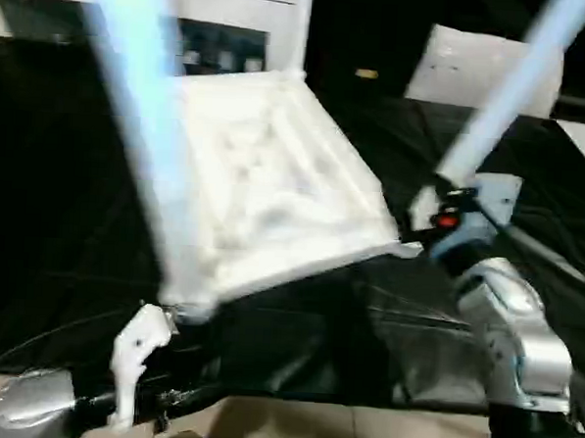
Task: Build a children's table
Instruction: Rotate leg to tighten, then rotate table base
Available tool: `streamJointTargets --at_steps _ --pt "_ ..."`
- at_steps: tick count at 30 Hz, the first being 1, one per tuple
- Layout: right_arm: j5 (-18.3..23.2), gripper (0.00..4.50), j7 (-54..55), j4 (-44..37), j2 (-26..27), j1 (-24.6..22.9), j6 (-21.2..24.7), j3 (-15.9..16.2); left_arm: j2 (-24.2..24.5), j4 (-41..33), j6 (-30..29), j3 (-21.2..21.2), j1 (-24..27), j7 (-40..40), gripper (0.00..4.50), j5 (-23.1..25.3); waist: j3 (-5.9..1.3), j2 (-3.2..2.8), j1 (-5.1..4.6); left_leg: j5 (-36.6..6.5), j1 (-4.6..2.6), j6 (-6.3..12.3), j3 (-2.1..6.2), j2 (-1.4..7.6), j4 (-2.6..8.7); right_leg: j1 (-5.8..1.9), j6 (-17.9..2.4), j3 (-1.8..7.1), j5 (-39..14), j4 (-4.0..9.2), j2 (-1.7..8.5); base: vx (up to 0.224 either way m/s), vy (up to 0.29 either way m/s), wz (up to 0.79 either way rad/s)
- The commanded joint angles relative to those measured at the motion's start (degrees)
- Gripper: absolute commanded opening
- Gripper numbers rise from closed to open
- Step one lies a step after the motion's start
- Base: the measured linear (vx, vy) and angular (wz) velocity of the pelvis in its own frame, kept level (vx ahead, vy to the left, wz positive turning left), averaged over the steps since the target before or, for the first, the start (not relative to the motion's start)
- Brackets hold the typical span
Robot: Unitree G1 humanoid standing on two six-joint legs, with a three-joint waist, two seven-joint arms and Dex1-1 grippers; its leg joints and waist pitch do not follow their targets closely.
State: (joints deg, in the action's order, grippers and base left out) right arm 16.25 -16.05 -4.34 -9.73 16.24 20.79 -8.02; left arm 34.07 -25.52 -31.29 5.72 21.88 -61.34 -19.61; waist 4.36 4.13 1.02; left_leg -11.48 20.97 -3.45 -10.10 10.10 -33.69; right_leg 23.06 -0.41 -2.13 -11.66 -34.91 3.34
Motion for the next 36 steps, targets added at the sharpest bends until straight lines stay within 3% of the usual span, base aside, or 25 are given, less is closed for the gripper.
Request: streamJointTargets --at_steps 1,3,5,6,12,14,18,19,23,27,30,34,36 --pt "-0.77 4.50 1.63 1.97 -2.01 0.65 -1.21 -4.30 1.68 -0.34 -0.85 3.96 1.84 -2.24 3.18 -1.39 -2.29 -1.39 -0.46 -14.29 -0.97 -1.22 0.68 2.71 4.87 -1.40 -6.33 2.94 -13.92 4.28 3.12 0.000 0.000 0.00" --pt "-0.08 4.50 1.23 3.70 -3.76 1.25 -1.45 -4.85 4.24 0.53 -0.27 8.17 3.66 -2.17 3.32 -3.83 -2.26 -0.97 -0.54 -15.31 -1.21 -0.77 0.49 2.57 4.63 -1.24 -6.64 2.99 -14.27 4.39 3.06 0.000 0.000 0.00" --pt "0.05 4.50 0.11 3.62 -4.63 0.96 -0.38 -4.44 4.48 1.37 0.06 11.55 3.14 -1.71 3.55 -4.76 -2.17 -1.05 -0.20 -14.77 -1.24 -0.35 0.50 2.67 4.66 -1.30 -6.72 3.00 -14.07 4.40 3.05 0.000 0.000 0.00" --pt "0.12 4.50 -2.48 2.18 -5.22 -0.75 1.85 -2.34 4.33 2.34 0.49 13.89 1.56 -1.08 3.61 -5.15 -2.27 -0.85 -0.11 -14.12 -1.17 -0.18 0.57 2.72 4.64 -1.45 -6.77 2.98 -13.57 4.25 3.10 0.000 0.000 0.00" --pt "-0.13 4.50 -6.30 -0.32 -5.73 -4.72 4.61 3.15 3.75 3.58 0.46 15.94 -3.59 0.01 4.05 -8.94 -2.61 -0.71 -0.24 -12.93 -0.94 0.08 0.71 2.73 4.61 -1.85 -7.82 2.88 -11.86 4.03 3.27 0.000 0.000 0.00" --pt "-1.33 4.50 -6.89 -0.50 -6.62 -6.95 6.66 7.01 2.50 2.90 -0.74 14.04 -8.11 1.83 4.20 -11.75 -2.85 -0.97 -0.27 -12.11 -1.14 -0.22 0.73 2.79 4.49 -1.91 -8.50 2.83 -10.74 3.78 3.24 0.000 0.000 0.00" --pt "-3.30 4.50 -6.23 0.39 -7.10 -8.28 8.73 9.05 0.37 3.05 -1.75 11.22 -12.40 3.25 4.45 -11.68 -2.98 -0.65 -0.47 -11.07 -0.91 -0.34 0.64 2.73 4.24 -2.14 -9.30 2.88 -9.64 3.68 3.45 0.000 0.000 0.00" --pt "-5.07 4.50 -6.57 1.22 -7.88 -9.00 8.57 10.54 -0.84 3.83 -1.72 9.46 -14.46 3.67 4.45 -11.02 -2.93 -0.90 -0.48 -10.62 -0.87 -0.59 0.68 2.76 4.29 -2.15 -9.11 2.88 -9.77 3.68 3.35 0.000 0.000 0.00" --pt "-8.23 4.50 -5.87 4.19 -8.90 -10.17 8.53 12.67 -3.88 6.08 -1.20 4.68 -20.03 4.97 4.48 -10.74 -3.23 -0.40 -0.48 -9.72 -0.72 -0.67 0.64 2.57 3.93 -2.47 -9.22 2.87 -9.36 3.69 3.48 0.000 0.000 0.00" --pt "-9.40 4.50 -4.01 7.54 -8.12 -8.59 6.01 13.19 -5.88 8.25 0.03 1.09 -24.52 6.39 4.48 -9.61 -3.30 -0.21 -0.57 -9.84 -0.57 -0.67 0.71 2.57 3.81 -2.64 -9.02 2.83 -10.38 3.70 3.58 0.000 0.000 0.00" --pt "-10.34 4.50 -2.81 13.24 -4.97 -4.20 4.08 14.26 -9.42 9.34 0.34 -3.60 -28.88 7.19 4.48 -8.26 -3.65 -0.34 -0.85 -9.20 -0.57 -0.79 0.73 2.58 3.60 -2.63 -9.21 2.78 -10.69 3.64 3.68 0.000 0.000 0.00" --pt "-10.79 4.50 -2.44 17.60 -2.66 -1.02 2.74 14.82 -11.74 8.03 -1.18 -6.93 -30.09 7.48 4.48 -9.57 -3.72 -0.18 -0.80 -8.17 -0.65 -0.51 0.55 2.67 3.39 -2.61 -10.24 2.79 -8.03 3.36 3.57 0.000 0.000 0.00" --pt "-11.26 4.50 -1.95 20.33 -1.52 0.79 1.78 15.32 -13.16 7.15 -1.64 -9.40 -30.32 7.76 4.48 -10.29 -3.68 -0.39 -0.73 -7.88 -0.71 -0.68 0.55 2.85 3.49 -2.53 -10.89 2.72 -7.10 3.21 3.65 0.000 0.000 0.00"
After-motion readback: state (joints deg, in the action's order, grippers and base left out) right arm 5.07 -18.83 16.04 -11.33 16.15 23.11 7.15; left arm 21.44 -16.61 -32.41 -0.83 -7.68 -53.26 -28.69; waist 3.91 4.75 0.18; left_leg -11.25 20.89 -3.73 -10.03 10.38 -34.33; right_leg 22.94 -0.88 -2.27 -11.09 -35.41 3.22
